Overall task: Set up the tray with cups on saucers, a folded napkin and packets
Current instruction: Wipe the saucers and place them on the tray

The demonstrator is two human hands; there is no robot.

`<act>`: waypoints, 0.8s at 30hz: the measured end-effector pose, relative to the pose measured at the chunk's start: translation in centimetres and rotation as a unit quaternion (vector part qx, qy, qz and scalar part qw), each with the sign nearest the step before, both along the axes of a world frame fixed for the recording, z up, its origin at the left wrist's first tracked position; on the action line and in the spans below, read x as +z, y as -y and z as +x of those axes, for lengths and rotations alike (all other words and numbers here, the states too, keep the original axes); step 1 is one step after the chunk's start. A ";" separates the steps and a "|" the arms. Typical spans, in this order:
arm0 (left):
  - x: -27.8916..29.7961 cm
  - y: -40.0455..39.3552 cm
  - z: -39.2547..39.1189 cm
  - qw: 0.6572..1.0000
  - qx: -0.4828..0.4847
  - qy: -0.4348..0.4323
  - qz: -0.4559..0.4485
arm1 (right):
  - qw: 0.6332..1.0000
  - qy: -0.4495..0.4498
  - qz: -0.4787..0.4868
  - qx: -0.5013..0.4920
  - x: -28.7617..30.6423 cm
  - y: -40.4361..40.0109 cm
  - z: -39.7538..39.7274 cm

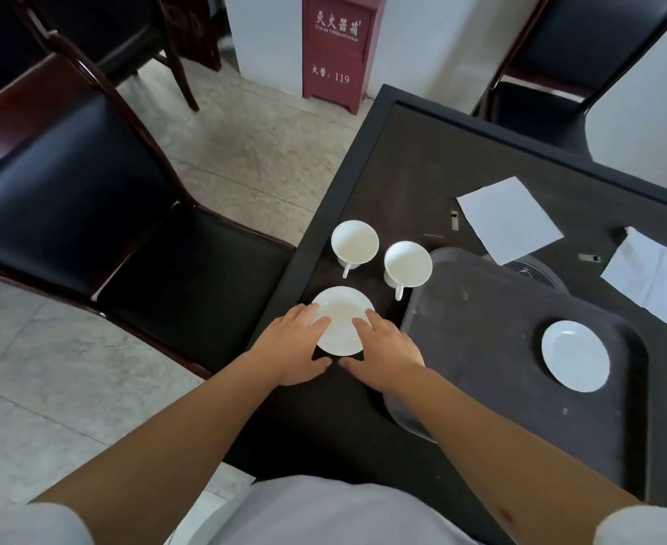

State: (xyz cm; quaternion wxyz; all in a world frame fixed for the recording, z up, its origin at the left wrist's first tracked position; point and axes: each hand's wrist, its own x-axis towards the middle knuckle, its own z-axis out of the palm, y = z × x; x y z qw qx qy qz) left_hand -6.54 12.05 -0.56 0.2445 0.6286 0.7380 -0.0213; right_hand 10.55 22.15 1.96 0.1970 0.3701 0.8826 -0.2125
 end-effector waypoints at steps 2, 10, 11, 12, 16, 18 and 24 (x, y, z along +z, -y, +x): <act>-0.5 -0.8 -0.3 1.000 -0.011 0.017 0.016 | 1.000 -0.003 0.008 -0.010 -0.6 -0.6 -0.5; -1.3 -3.1 -0.9 0.996 -0.033 0.065 0.046 | 0.999 -0.017 -0.018 -0.039 -2.6 -2.2 -1.7; -1.3 -3.2 -1.0 0.996 -0.037 0.065 0.049 | 0.999 -0.020 -0.017 -0.039 -2.8 -2.4 -1.6; -1.3 -3.3 -1.1 0.996 -0.043 0.061 0.051 | 0.999 -0.019 -0.014 -0.032 -2.9 -2.4 -1.6; -1.8 -3.3 -1.4 0.995 -0.074 0.044 0.050 | 1.000 0.002 -0.018 0.010 -3.5 -2.6 -0.8; -2.0 -3.2 -1.5 0.995 -0.075 0.046 0.049 | 1.000 -0.004 -0.016 0.017 -3.7 -2.7 -0.5; -2.2 -2.5 -1.3 0.995 -0.066 0.047 0.057 | 0.999 -0.025 -0.028 0.003 -4.0 -2.4 -0.5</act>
